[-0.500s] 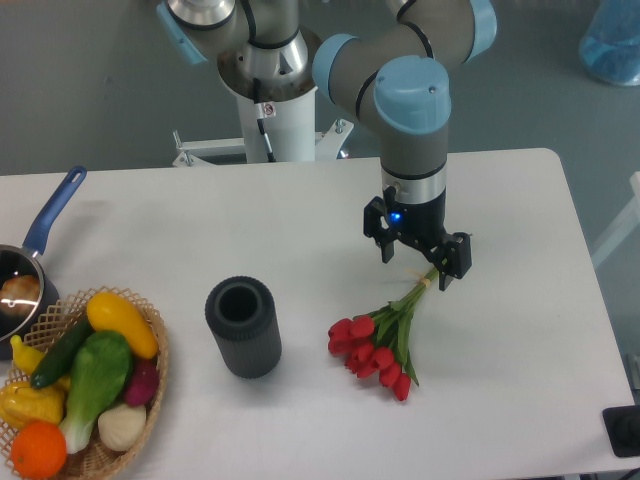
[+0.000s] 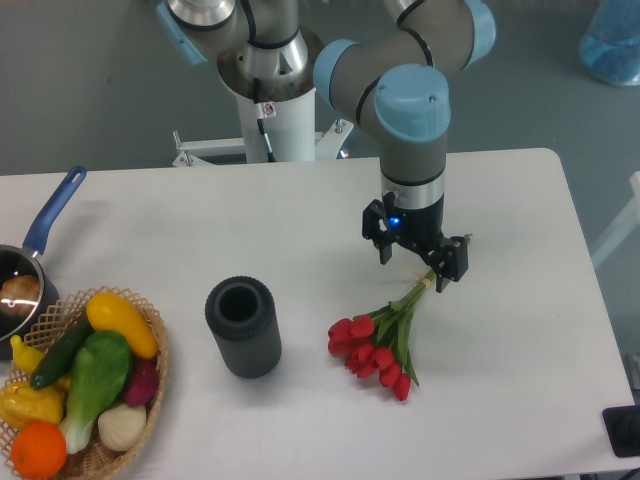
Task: Pick up the flowers from the table
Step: 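Move the open gripper over the red tulip stems, then lower the gripper onto the tulip stems near the blooms and close it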
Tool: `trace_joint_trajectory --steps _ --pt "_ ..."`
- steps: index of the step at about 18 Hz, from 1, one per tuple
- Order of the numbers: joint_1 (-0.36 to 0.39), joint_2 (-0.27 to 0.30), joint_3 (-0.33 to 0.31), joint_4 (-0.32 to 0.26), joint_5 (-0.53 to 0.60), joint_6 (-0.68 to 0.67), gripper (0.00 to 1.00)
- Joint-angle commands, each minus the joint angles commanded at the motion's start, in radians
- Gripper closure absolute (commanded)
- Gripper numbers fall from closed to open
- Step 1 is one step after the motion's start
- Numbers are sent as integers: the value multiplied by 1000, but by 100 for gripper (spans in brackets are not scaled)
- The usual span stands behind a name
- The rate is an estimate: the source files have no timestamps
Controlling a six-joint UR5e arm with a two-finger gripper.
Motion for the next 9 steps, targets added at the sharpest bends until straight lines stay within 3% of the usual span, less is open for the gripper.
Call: trace_joint_trajectory --steps 9 --pt "-28 -77 -12 9 -3 -2 0"
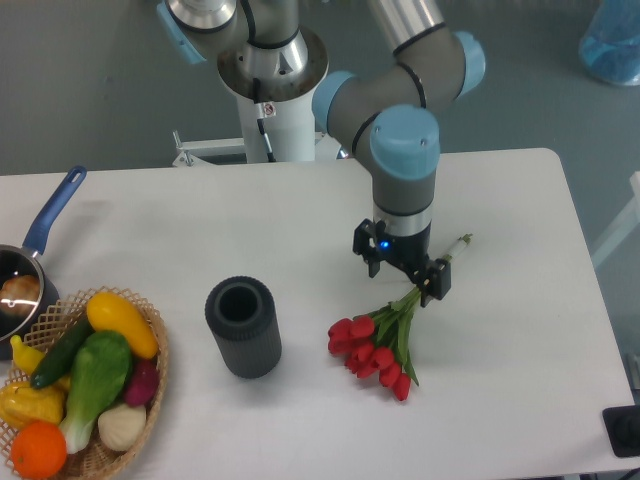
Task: Pick up the flowers from the table
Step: 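Lower the gripper onto the tulip stems near the blooms and close it, then lift the gripped tulip bunch up off the table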
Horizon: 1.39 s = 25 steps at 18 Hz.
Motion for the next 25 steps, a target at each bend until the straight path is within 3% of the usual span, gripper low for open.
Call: trace_joint_trajectory --steps 4,11,15,16,17,20,21,24,25 --pt "-2 -60 11 5 3 2 0" --pt "-12 -133 18 66 3 -5 0" --pt "-23 -144 23 67 3 -3 0" --pt "-23 -144 23 67 3 -3 4" --pt "-23 -144 23 67 3 -3 18" --pt "-25 -141 21 66 3 -6 78" --pt "-23 -137 20 64 3 -6 89" --pt "-21 -123 12 61 5 -8 91" --pt "-23 -109 12 63 6 -12 96"
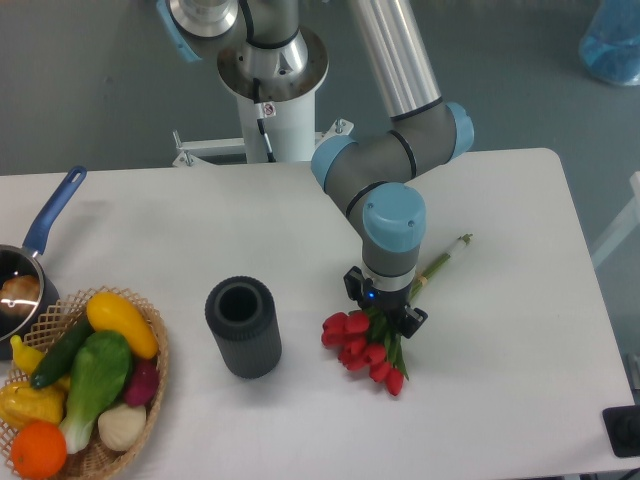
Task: Pick up the flowers from the table
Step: 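Lift the gripped tulip bunch up off the table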
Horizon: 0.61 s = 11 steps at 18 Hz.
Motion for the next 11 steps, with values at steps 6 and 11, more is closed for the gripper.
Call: trace_joint_trajectory --steps 6,11 --pt "9 55 3 -5 8 -15 100" --pt "47 118 29 -35 6 -22 100"
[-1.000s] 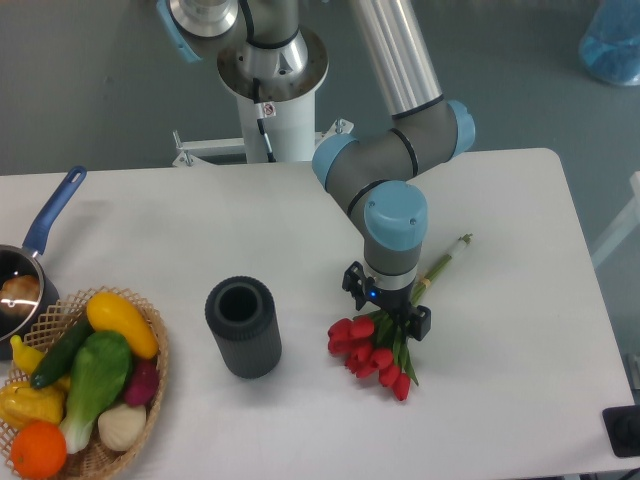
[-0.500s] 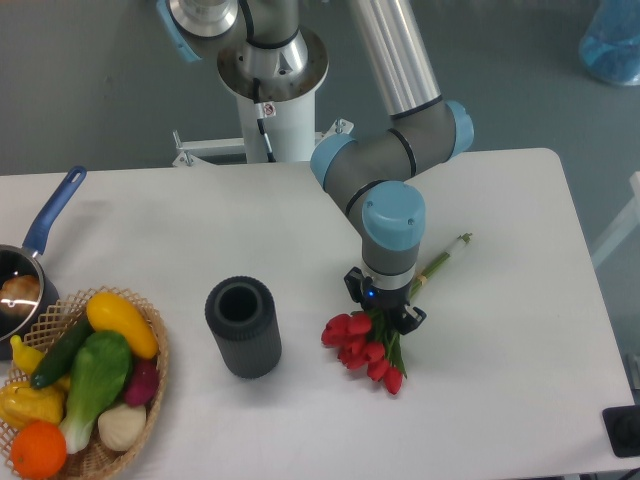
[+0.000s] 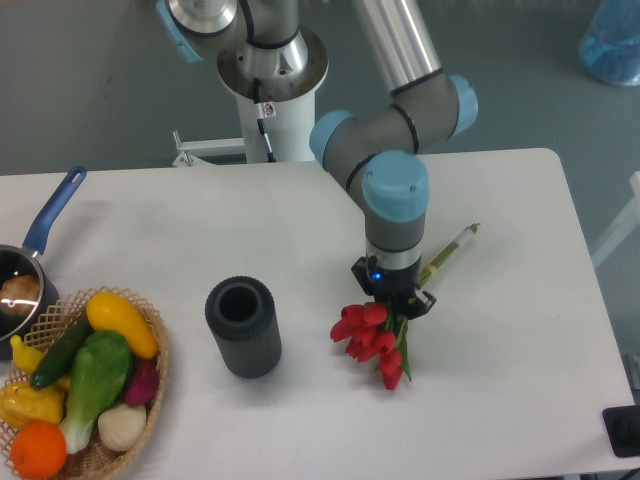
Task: Pick up the flowers from the table
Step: 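Lift the gripped tulip bunch up off the table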
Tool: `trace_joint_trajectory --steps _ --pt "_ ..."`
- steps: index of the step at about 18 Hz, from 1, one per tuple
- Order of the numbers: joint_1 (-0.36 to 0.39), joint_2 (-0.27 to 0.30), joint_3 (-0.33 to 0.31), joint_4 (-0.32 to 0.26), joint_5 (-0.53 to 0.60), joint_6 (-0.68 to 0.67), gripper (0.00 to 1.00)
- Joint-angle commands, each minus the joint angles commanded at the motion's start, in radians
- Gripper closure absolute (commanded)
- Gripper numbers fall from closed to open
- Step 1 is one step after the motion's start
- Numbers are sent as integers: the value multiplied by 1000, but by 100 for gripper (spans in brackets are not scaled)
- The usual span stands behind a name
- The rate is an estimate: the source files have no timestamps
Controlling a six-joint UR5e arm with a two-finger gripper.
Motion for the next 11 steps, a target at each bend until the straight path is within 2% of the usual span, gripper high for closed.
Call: trace_joint_trajectory --steps 8,11 --pt "17 40 187 -270 -5 29 100" --pt "18 43 236 -316 -6 55 100"
